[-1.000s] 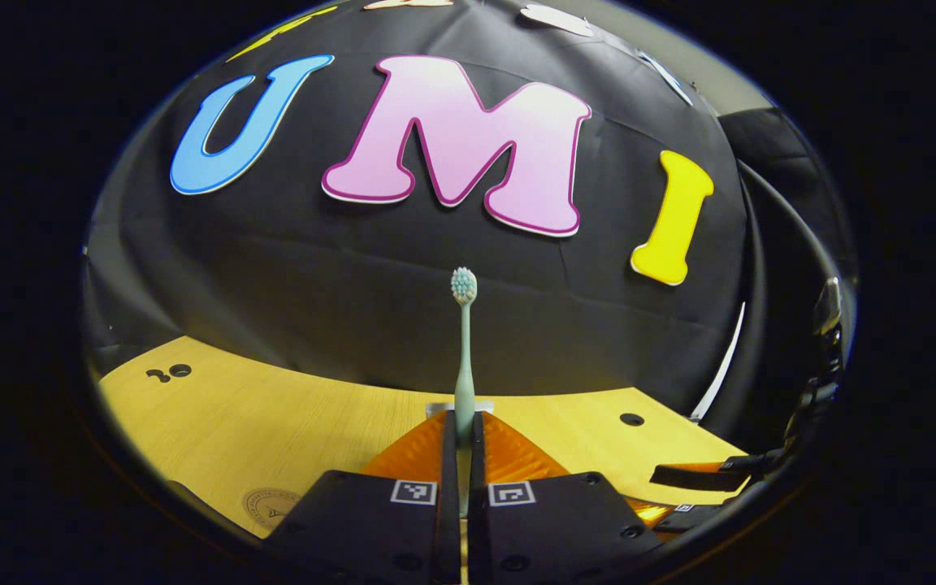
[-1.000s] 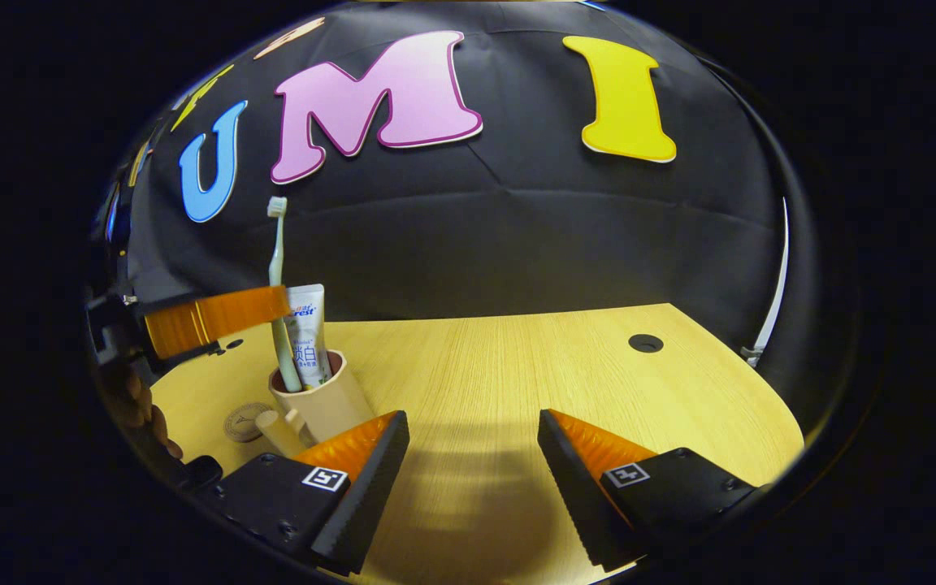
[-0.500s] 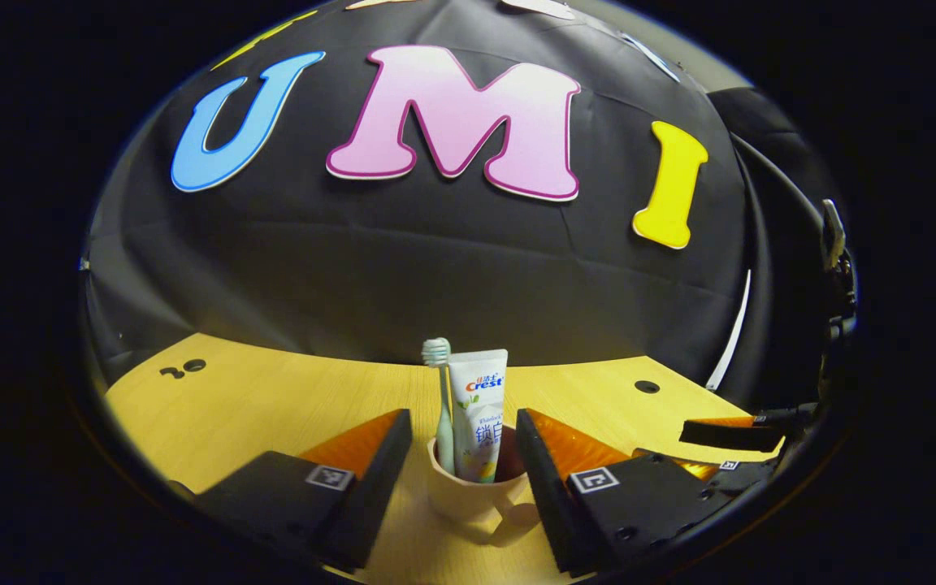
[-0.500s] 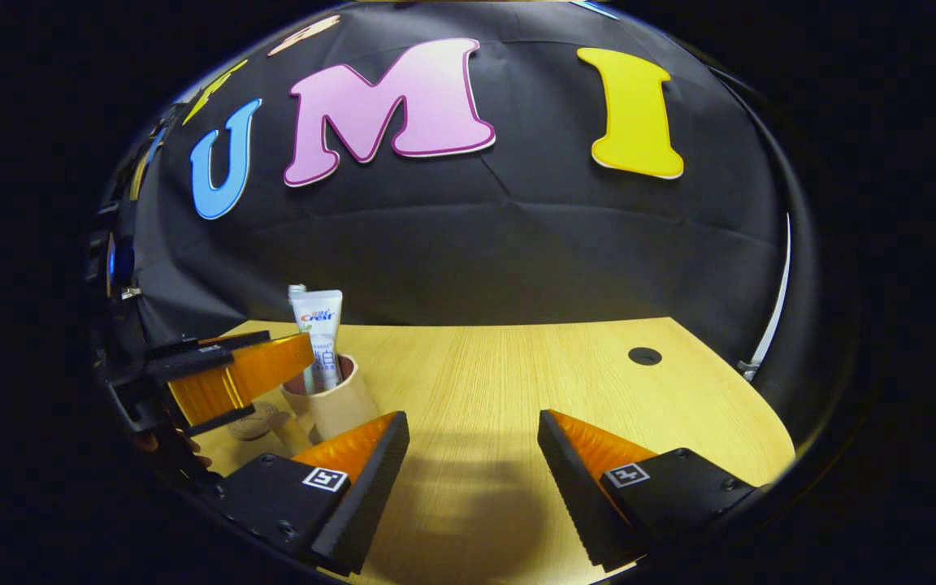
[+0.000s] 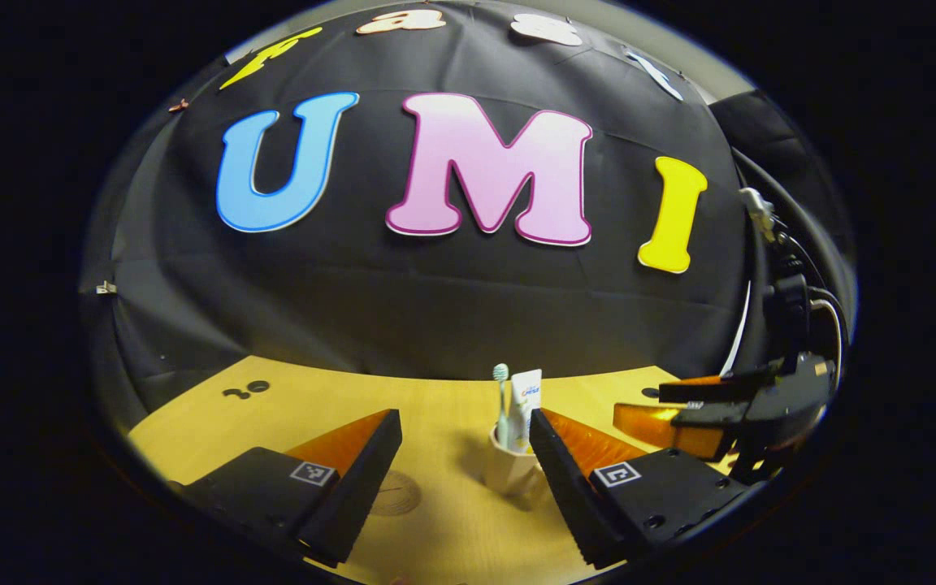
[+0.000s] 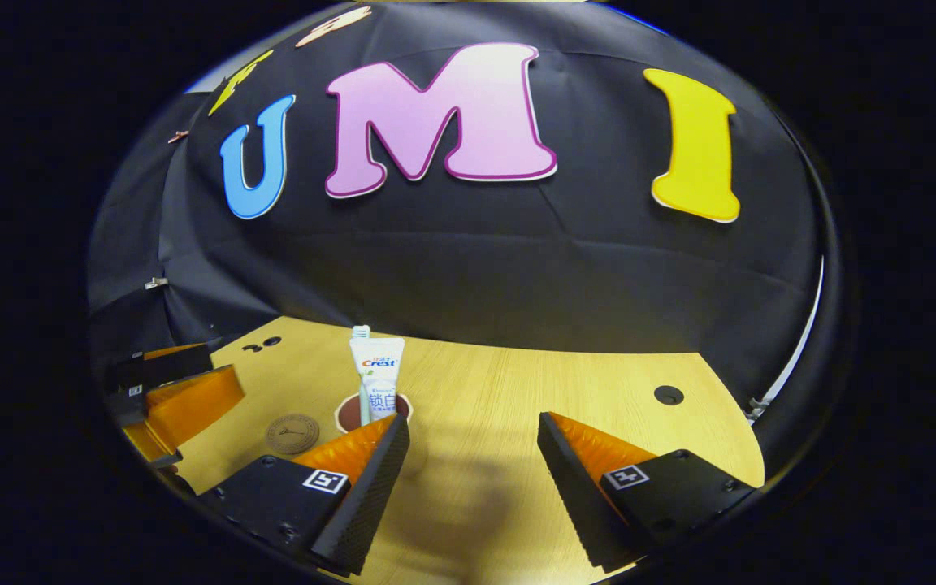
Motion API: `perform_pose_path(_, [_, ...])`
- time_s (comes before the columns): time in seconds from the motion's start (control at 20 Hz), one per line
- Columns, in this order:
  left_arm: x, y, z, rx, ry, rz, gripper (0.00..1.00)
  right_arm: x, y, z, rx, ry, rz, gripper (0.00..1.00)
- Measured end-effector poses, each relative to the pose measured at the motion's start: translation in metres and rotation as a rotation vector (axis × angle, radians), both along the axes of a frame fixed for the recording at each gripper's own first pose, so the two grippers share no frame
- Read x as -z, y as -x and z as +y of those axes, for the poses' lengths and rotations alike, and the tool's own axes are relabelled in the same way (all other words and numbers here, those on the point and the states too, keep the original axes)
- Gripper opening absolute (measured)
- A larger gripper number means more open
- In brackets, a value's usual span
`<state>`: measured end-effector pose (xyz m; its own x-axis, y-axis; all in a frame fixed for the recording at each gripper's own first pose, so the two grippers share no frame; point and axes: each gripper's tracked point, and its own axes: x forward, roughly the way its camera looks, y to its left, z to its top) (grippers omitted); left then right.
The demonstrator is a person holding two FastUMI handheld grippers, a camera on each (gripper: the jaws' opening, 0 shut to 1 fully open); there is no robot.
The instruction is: Put the toothbrush and toothpaste on the desktop into the cup, then pick up the cup and place it on the coaster on the desktop.
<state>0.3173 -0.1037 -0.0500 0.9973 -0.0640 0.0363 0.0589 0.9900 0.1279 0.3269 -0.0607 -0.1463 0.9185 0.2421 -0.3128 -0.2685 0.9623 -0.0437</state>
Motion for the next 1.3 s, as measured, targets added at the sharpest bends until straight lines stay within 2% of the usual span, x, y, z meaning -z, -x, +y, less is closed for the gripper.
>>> perform_pose_path(0.45, [0.013,0.085,0.087,-0.166,0.054,0.079,1.0,-0.022,-0.007,0.047,-0.073,0.109,0.15,0.97])
perform_pose_path(0.55, [0.012,0.101,0.101,-0.193,0.061,0.09,1.0,-0.016,-0.007,0.058,-0.104,0.132,0.223,0.96])
perform_pose_path(0.65, [0.006,0.118,0.113,-0.22,0.066,0.076,1.0,-0.008,-0.003,0.068,-0.123,0.109,0.3,0.97])
perform_pose_path(0.95, [0.007,0.15,0.141,-0.291,0.12,0.09,1.0,0.027,0.0,0.082,-0.09,0.075,0.52,0.97])
perform_pose_path(1.3, [0.028,0.171,0.168,-0.368,0.168,0.14,0.98,0.072,0.002,0.089,-0.066,0.123,0.678,0.98])
